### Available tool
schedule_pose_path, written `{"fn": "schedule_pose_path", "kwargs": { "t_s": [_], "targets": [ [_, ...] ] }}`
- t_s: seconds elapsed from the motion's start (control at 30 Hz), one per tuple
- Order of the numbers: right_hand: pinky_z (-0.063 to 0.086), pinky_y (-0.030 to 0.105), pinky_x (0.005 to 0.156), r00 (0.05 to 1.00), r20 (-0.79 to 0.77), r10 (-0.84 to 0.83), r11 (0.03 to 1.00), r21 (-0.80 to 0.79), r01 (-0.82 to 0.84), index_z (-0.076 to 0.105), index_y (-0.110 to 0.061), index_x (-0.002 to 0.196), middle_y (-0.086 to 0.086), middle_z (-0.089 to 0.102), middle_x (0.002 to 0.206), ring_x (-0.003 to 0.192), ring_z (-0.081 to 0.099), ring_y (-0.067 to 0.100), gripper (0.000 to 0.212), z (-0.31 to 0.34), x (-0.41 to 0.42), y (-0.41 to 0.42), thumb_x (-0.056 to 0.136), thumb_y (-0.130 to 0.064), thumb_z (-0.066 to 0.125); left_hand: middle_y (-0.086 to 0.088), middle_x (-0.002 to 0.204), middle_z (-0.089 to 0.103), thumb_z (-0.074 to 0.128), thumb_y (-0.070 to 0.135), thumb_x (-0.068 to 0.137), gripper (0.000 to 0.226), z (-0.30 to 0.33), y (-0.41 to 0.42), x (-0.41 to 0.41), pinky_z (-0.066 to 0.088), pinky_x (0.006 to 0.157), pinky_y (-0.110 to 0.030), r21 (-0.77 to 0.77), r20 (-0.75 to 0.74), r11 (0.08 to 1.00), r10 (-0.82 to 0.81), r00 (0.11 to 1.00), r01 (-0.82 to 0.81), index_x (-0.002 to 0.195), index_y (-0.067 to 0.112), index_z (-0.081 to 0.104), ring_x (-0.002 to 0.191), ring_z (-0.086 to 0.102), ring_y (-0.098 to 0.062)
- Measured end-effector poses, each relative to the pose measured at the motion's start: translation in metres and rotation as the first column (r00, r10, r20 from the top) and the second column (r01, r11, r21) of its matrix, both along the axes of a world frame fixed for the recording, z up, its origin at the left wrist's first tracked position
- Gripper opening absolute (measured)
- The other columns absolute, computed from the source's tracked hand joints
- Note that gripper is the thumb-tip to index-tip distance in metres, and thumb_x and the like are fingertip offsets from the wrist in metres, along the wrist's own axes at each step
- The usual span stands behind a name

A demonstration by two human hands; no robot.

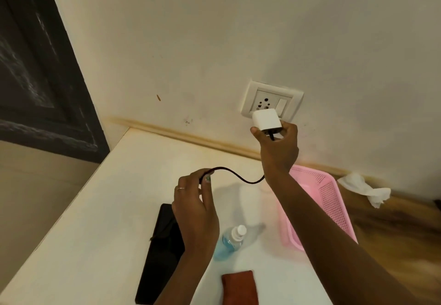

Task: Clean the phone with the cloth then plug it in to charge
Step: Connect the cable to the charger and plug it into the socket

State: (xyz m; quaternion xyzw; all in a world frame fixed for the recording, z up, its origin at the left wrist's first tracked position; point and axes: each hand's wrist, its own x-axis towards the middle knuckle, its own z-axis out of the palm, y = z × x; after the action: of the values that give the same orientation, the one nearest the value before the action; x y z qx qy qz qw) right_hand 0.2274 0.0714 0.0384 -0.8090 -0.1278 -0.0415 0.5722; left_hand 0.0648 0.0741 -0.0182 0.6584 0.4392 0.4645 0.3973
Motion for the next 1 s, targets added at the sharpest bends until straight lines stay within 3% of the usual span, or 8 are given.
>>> {"fn": "schedule_pose_path", "kwargs": {
  "t_s": [0.17,0.3,0.4,0.53,0.73,1.0],
  "targets": [
    [0.033,0.014,0.054,0.998,-0.002,-0.065,0.998,0.023,0.065,0.051,-0.013,0.112,-0.009,0.053,0.095,0.076,0.055,0.013,0.064,-0.003,-0.002,0.007,0.062,-0.035,0.085,0.009,0.093,0.057,0.046,0.018,0.099,0.02,-0.007,0.007,-0.003,0.049,0.073,-0.041,0.026,0.007,1.0,0.005,1.0,-0.005,0.106,0.022,0.065,0.08,0.053,-0.013],
    [0.048,0.036,0.076,0.995,0.025,-0.099,0.995,-0.026,0.1,0.049,-0.014,0.101,-0.007,0.057,0.086,0.079,0.059,0.019,0.063,-0.003,-0.002,0.015,0.057,-0.042,0.085,0.01,0.093,0.055,0.045,0.023,0.098,0.021,-0.01,0.009,-0.004,0.047,0.072,-0.038,0.069,-0.009,0.998,-0.007,1.0,0.007,0.108,0.025,0.064,0.081,0.051,-0.012],
    [0.046,0.048,0.087,0.993,0.028,-0.115,0.991,-0.059,0.116,0.041,-0.021,0.091,-0.004,0.064,0.087,0.084,0.062,0.022,0.063,-0.001,-0.001,0.021,0.054,-0.047,0.085,0.01,0.093,0.056,0.041,0.028,0.098,0.026,-0.009,0.011,-0.005,0.045,0.071,-0.036,0.127,-0.049,0.992,-0.012,0.999,0.018,0.108,0.026,0.065,0.08,0.052,-0.015],
    [0.04,0.044,0.089,0.991,0.015,-0.133,0.986,-0.103,0.133,0.044,-0.019,0.095,0.0,0.067,0.097,0.096,0.059,0.025,0.066,0.003,0.002,0.024,0.053,-0.05,0.084,0.007,0.093,0.058,0.039,0.032,0.097,0.03,-0.007,0.014,-0.007,0.039,0.07,-0.03,0.167,-0.09,0.985,-0.015,0.996,0.03,0.109,0.027,0.066,0.08,0.052,-0.016],
    [0.027,0.036,0.078,0.989,0.022,-0.146,0.975,-0.165,0.147,0.048,-0.017,0.101,0.0,0.063,0.1,0.103,0.049,0.023,0.067,0.014,0.005,0.028,0.056,-0.054,0.082,0.006,0.091,0.058,0.041,0.031,0.097,0.029,-0.007,0.012,-0.007,0.039,0.068,-0.028,0.194,-0.101,0.98,-0.023,0.995,0.043,0.109,0.025,0.067,0.078,0.048,-0.013],
    [0.029,0.038,0.081,0.985,0.008,-0.171,0.948,-0.27,0.167,0.049,-0.017,0.105,0.0,0.061,0.105,0.107,0.048,0.023,0.068,0.024,0.007,0.034,0.059,-0.054,0.081,0.005,0.089,0.059,0.041,0.032,0.097,0.03,-0.008,0.013,-0.007,0.042,0.064,-0.031,0.201,-0.115,0.979,-0.01,0.993,0.033,0.109,0.024,0.068,0.075,0.046,-0.012]
  ]
}}
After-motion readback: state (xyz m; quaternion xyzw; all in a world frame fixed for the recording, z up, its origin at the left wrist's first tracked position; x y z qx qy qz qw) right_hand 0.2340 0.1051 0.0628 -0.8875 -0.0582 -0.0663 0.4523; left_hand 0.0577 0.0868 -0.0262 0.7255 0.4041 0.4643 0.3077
